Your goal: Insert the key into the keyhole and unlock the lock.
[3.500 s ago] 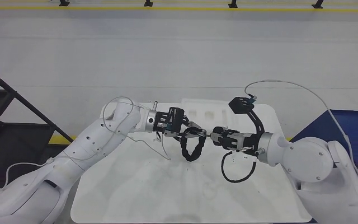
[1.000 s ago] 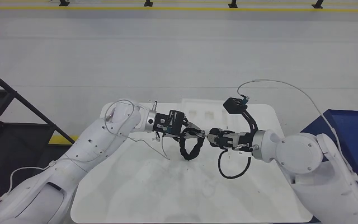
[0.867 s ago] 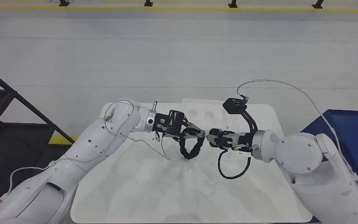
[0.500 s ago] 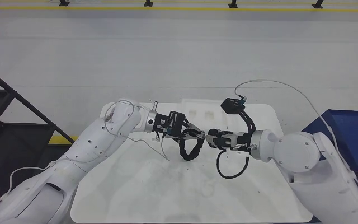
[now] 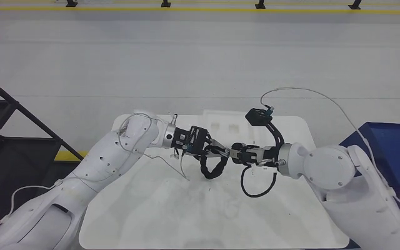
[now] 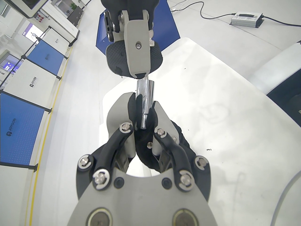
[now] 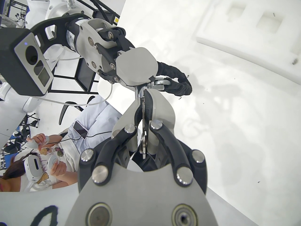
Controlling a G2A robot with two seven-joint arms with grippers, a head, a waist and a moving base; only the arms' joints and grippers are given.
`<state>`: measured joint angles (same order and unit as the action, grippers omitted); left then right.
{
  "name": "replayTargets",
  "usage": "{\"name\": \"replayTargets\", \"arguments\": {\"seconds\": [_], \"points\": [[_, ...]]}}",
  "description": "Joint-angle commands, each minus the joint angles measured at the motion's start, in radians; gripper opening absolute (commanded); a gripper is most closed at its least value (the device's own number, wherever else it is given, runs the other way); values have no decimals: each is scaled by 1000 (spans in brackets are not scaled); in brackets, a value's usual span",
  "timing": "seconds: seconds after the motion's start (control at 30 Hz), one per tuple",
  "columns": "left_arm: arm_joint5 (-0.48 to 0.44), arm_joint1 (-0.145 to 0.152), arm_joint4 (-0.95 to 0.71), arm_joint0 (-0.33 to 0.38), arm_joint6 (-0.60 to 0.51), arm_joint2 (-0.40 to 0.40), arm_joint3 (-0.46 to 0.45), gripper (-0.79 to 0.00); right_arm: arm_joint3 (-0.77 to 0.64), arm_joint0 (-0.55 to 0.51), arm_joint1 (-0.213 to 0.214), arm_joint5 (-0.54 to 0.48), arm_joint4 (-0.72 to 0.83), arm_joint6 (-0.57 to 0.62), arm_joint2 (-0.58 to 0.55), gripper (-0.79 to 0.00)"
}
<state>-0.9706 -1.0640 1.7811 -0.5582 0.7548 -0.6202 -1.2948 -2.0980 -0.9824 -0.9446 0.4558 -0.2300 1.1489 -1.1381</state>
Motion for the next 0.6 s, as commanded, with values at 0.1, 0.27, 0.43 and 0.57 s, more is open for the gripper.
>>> {"name": "replayTargets", "arguments": {"seconds": [0.1, 0.27, 0.43, 0.57], "points": [[1, -2, -11, 0, 15, -1, 14, -785, 2, 1, 0, 1, 4, -2, 8, -785], [-5, -6, -28, -1, 27, -1, 28, -785, 8, -2, -2, -6, 17, -24, 11, -785], [-8, -8, -32, 1, 33, 0, 35, -785, 10, -5, -3, -16, 24, -53, 10, -785], [-19, -11, -46, 0, 43, 2, 48, -785, 21, -2, -4, -21, 31, -68, 8, -785]]}}
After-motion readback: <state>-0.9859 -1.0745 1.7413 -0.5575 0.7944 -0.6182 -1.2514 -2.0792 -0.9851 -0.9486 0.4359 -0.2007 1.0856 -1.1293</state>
